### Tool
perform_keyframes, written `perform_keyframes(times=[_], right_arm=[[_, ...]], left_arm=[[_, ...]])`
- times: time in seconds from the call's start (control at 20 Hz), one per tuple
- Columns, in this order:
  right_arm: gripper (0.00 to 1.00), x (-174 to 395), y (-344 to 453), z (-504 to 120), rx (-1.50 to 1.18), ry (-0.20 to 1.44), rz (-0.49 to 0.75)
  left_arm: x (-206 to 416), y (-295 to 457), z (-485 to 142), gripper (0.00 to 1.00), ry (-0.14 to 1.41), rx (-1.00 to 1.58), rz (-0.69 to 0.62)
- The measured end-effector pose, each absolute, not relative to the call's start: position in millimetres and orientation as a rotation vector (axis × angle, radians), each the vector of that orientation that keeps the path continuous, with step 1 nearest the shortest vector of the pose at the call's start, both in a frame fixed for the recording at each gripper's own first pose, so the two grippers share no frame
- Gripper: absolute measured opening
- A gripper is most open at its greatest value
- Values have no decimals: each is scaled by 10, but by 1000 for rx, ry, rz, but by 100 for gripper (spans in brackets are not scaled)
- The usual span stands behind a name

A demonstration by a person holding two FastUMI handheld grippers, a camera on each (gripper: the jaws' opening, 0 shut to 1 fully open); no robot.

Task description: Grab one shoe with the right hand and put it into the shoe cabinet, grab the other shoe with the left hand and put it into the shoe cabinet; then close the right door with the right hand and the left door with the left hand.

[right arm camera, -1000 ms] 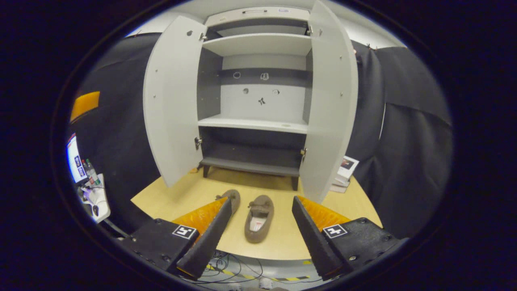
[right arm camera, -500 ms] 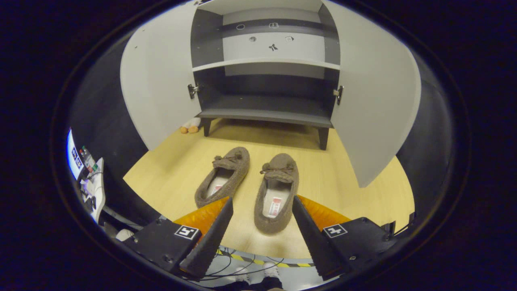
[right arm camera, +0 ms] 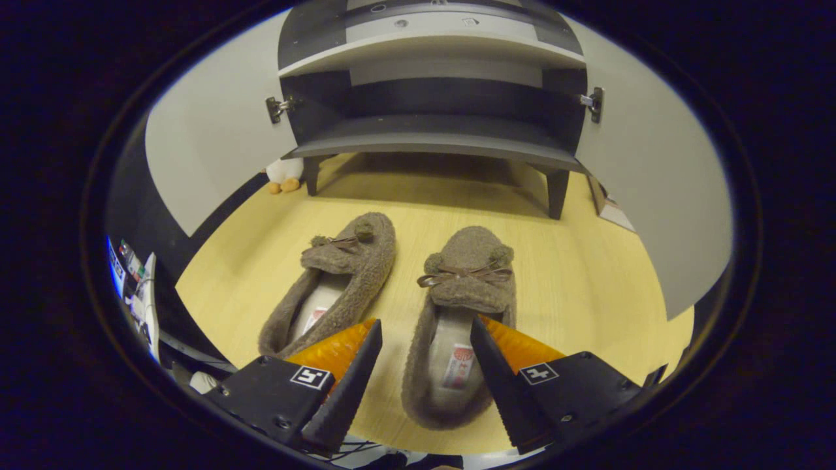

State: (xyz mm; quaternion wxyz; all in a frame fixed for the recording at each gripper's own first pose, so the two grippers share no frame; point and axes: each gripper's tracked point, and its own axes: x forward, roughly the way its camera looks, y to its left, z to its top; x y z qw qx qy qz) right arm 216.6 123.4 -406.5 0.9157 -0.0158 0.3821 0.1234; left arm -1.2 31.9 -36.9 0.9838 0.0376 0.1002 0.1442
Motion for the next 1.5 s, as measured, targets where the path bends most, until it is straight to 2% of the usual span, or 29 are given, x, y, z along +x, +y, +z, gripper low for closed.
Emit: perform_keyframes(times=[0.55,0.75,0.85,0.9,0.95,1.2,1.5], right_arm=[[85,2851,1225,-4277,-16,761,178],[60,2931,1280,-4254,12,747,189],[27,2906,1280,-4258,4,751,182],[18,2867,1306,-4252,-1,762,197],[14,2839,1305,-4210,-6,757,209],[12,2686,1261,-3715,-22,688,236],[11,2645,1230,-2540,11,529,255]], left_arm=[[130,352,-458,96,209,69,339],[58,332,-430,96,195,65,329],[22,317,-414,96,188,59,319],[-1,305,-403,96,183,58,313],[-43,302,-396,96,176,57,308],[-198,238,-343,96,142,41,267],[-329,143,-449,96,128,10,200]])
